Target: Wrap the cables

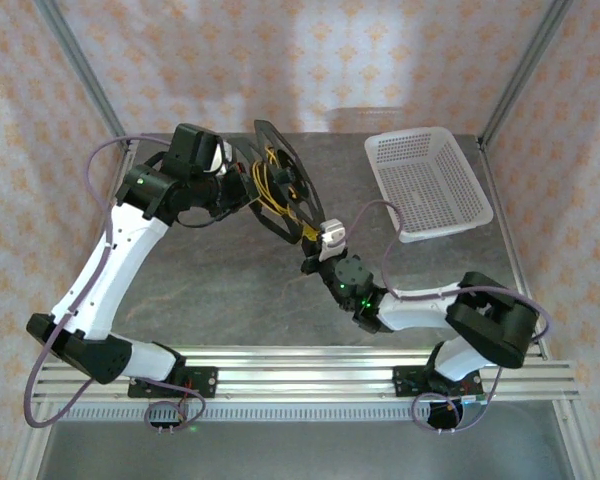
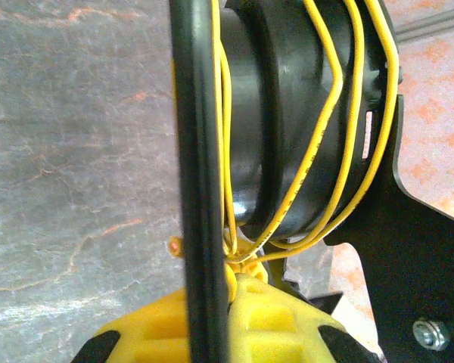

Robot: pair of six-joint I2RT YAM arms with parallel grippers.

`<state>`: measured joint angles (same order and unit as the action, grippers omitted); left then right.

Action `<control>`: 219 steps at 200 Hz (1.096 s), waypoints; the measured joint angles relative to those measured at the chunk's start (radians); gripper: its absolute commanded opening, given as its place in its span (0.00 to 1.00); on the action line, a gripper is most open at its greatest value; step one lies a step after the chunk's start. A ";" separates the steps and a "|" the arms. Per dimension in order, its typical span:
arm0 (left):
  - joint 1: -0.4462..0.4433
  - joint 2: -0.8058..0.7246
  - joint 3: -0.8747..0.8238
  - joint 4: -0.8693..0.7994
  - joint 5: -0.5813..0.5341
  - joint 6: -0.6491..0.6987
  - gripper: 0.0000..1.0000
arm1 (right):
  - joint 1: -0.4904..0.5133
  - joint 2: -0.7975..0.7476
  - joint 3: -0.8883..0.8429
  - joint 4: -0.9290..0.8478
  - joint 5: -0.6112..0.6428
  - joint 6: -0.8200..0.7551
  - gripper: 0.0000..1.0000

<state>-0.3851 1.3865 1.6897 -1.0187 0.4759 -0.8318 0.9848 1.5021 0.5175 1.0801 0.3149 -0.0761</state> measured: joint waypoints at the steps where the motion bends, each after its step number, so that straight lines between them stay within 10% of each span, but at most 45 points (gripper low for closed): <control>1: 0.000 0.000 0.000 0.000 0.000 0.000 0.00 | -0.002 0.005 -0.001 0.007 -0.001 0.000 0.00; 219: 0.039 -0.081 -0.207 0.315 0.166 -0.058 0.00 | -0.222 0.034 0.053 0.208 -0.502 0.469 0.00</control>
<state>-0.3466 1.3056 1.4826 -0.7040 0.6415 -0.8902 0.7624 1.5356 0.5701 1.2877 -0.1867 0.3931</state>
